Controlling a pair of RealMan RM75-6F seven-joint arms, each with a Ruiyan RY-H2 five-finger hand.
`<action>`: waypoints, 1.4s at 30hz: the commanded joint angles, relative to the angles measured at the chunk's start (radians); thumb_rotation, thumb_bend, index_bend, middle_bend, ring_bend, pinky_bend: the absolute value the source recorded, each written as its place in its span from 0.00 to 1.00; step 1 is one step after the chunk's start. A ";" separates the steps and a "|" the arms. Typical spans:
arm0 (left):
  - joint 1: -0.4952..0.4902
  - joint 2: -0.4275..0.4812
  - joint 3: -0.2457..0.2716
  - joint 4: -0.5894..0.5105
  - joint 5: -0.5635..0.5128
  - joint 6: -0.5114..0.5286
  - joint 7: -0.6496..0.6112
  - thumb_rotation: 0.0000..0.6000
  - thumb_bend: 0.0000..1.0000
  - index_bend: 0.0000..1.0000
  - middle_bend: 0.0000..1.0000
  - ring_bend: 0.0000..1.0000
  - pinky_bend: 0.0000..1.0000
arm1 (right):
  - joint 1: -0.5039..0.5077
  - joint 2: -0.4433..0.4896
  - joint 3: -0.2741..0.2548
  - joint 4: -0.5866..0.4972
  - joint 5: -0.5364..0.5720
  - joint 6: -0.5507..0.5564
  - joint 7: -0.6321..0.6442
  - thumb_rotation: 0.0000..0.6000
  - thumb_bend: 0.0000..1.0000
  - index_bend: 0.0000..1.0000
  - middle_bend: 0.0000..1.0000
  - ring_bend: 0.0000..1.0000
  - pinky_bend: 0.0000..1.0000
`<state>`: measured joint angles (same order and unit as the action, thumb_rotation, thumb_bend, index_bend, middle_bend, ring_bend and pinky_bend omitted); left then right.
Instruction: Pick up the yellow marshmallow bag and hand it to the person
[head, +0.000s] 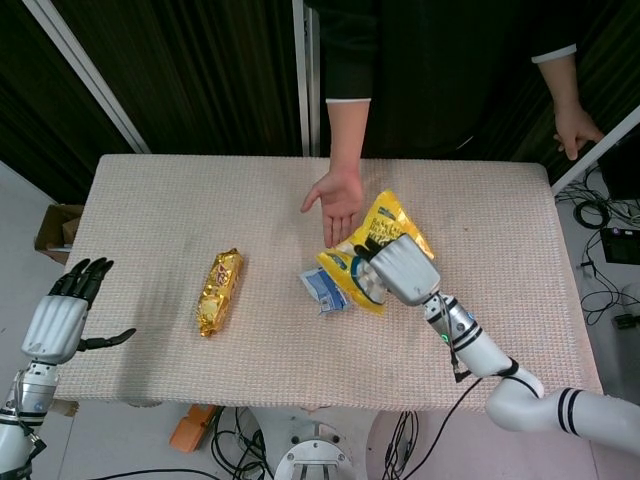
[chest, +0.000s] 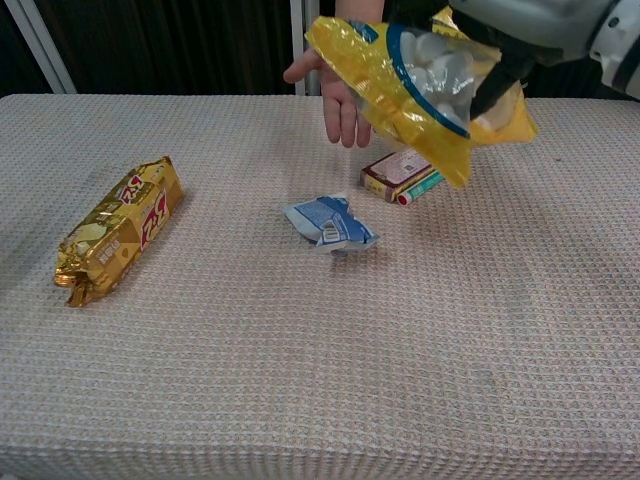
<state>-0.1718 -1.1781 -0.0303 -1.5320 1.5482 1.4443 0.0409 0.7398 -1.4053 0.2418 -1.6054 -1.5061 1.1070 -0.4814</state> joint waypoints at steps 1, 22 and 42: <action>0.000 0.001 -0.002 0.002 -0.002 0.000 -0.002 0.52 0.00 0.04 0.06 0.07 0.21 | 0.091 -0.076 0.088 0.094 0.057 -0.023 -0.044 1.00 0.27 1.00 0.93 0.85 0.97; 0.000 0.028 -0.008 0.007 -0.020 -0.005 -0.046 0.51 0.00 0.04 0.06 0.07 0.21 | 0.238 -0.193 0.129 0.325 0.359 -0.232 -0.082 1.00 0.01 0.00 0.00 0.00 0.02; 0.015 0.039 -0.007 -0.014 -0.010 0.029 -0.027 0.51 0.00 0.04 0.06 0.07 0.21 | -0.168 0.366 -0.073 -0.345 0.106 0.180 -0.006 1.00 0.00 0.00 0.00 0.00 0.00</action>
<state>-0.1567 -1.1397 -0.0372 -1.5458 1.5382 1.4736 0.0147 0.7609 -1.2151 0.2859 -1.7848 -1.2759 1.1284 -0.5501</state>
